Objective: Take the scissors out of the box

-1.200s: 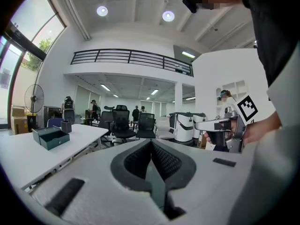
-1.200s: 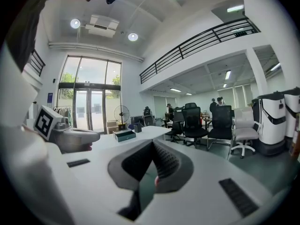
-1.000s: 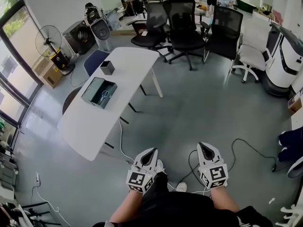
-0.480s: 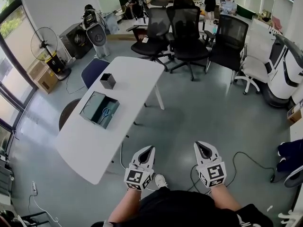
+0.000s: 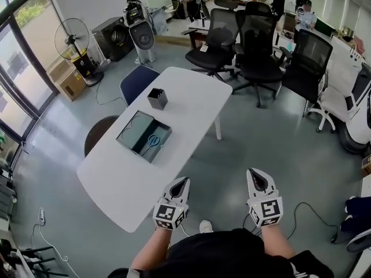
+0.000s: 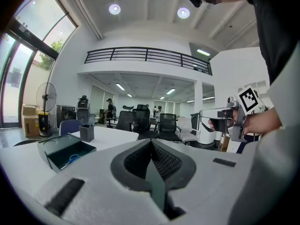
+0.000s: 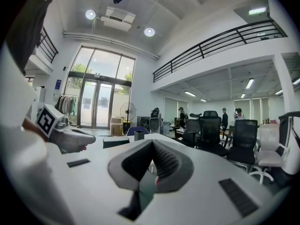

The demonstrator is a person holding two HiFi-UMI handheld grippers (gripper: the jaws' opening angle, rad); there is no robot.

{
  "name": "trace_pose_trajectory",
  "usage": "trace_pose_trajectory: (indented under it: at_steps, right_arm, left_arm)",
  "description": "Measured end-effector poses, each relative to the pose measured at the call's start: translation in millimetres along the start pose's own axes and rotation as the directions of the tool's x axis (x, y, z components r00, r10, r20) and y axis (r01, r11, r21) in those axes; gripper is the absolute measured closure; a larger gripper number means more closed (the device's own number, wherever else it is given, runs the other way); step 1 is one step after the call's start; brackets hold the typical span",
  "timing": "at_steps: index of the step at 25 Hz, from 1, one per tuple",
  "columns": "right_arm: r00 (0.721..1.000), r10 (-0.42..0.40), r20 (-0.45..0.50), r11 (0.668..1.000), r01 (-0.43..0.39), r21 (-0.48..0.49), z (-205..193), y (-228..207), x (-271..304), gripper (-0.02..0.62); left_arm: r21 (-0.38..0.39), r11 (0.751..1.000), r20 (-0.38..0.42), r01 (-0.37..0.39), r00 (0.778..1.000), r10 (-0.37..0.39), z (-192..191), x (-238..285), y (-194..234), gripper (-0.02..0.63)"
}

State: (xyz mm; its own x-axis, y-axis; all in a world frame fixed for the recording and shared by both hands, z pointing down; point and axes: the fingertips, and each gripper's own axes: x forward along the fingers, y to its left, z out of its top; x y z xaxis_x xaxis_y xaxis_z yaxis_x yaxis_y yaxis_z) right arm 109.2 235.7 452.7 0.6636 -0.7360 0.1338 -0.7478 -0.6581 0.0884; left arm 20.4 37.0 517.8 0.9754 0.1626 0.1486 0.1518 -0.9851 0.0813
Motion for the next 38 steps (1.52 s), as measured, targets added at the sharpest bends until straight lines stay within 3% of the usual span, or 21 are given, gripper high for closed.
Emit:
trace_pose_trajectory:
  at_steps: [5, 10, 16, 20, 26, 33, 38]
  right_arm:
    - [0.998, 0.064, -0.006, 0.998, -0.065, -0.024, 6, 28, 36, 0.591]
    - [0.990, 0.141, 0.009, 0.986, -0.141, 0.093, 12, 45, 66, 0.591]
    - [0.977, 0.214, -0.005, 0.973, -0.213, 0.094, 10, 50, 101, 0.591]
    - [0.958, 0.288, -0.012, 0.947, -0.283, 0.155, 2, 47, 139, 0.591]
    - [0.912, 0.410, -0.031, 0.905, -0.402, 0.140, -2, 36, 216, 0.591]
    - [0.824, 0.564, -0.062, 0.826, -0.561, 0.060, -2, 46, 299, 0.591]
    - [0.761, 0.642, -0.091, 0.766, -0.639, 0.070, -6, 52, 340, 0.591]
  left_arm:
    - [-0.045, 0.995, -0.002, -0.090, 0.996, 0.090, -6, -18, 47, 0.595]
    - [-0.067, 0.986, -0.003, -0.154, 0.988, 0.154, -13, -25, 76, 0.595]
    - [-0.108, 0.968, -0.010, -0.229, 0.973, 0.229, -25, -28, 94, 0.595]
    - [-0.110, 0.949, -0.036, -0.297, 0.955, 0.295, -30, -23, 113, 0.595]
    - [-0.102, 0.906, -0.060, -0.410, 0.912, 0.406, -18, 4, 148, 0.595]
    - [-0.103, 0.828, -0.075, -0.551, 0.835, 0.545, -5, 28, 185, 0.595]
    - [-0.115, 0.769, -0.096, -0.629, 0.777, 0.622, -5, 36, 201, 0.595]
